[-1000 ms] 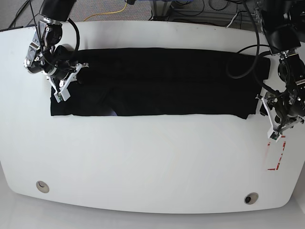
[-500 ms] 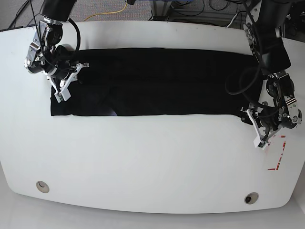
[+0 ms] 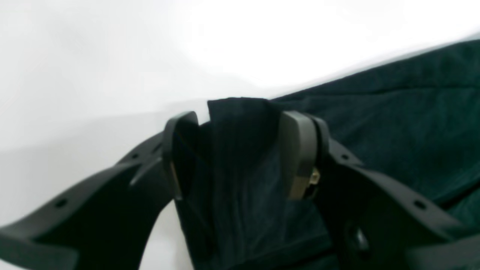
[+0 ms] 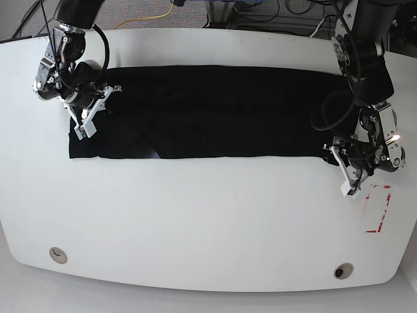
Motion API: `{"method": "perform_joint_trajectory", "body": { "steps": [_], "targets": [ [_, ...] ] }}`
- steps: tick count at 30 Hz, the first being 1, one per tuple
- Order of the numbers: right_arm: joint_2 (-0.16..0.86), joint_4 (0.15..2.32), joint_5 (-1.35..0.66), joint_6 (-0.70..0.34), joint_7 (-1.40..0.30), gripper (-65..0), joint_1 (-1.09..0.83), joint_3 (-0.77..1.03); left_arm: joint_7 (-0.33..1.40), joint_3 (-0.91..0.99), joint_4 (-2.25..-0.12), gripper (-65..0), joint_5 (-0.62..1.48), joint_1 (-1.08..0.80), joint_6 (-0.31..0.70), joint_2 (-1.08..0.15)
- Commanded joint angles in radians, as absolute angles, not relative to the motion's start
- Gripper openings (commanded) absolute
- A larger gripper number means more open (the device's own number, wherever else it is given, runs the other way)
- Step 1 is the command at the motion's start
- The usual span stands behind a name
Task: Layout the t-shirt on the table in an organized manner, then fold the t-shirt properly
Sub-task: 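Move the left gripper to the folded shirt's side edge and grasp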
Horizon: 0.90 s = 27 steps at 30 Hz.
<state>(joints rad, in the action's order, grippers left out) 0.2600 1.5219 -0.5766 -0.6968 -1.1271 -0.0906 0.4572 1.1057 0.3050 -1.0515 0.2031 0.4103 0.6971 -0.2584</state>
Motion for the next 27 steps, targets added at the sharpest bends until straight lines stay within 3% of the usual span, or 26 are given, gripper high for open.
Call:
{"method": "perform_joint_trajectory", "body": {
  "steps": [1,4,9,11,22,27],
  "targets": [
    [0.272,1.535,-0.585,-0.698,-1.118,-58.8,-0.082,0.461,1.09,0.306,-1.067,-33.3,0.216,0.441,0.698,-0.272],
    [0.272,1.535,-0.585,-0.698,-1.118,-58.8,-0.082,0.461,1.09,0.306,-1.067,-37.5,0.216,0.438,0.698,-0.272],
    [0.272,1.535,-0.585,-0.698,-1.118,-58.8,-0.082,0.461,1.09,0.306,-1.067,-56.8,0.216,0.435,0.698,-0.272],
    [0.272,1.535,-0.585,-0.698,-1.118,-58.8,-0.082,0.461,1.09,0.3,-1.067,-61.4,0.216,0.435,0.698,-0.272],
    [0.271,1.534,-0.585,-0.698,-1.118,-58.8,-0.081,0.463,1.116,0.246,-1.072,-65.0,0.222,0.437,0.698,-0.274],
    [0.272,1.534,-0.585,-0.698,-1.118,-58.8,-0.081,0.463,1.179,0.263,-1.181,-65.0,0.223,0.433,0.698,-0.275]
  ]
}}
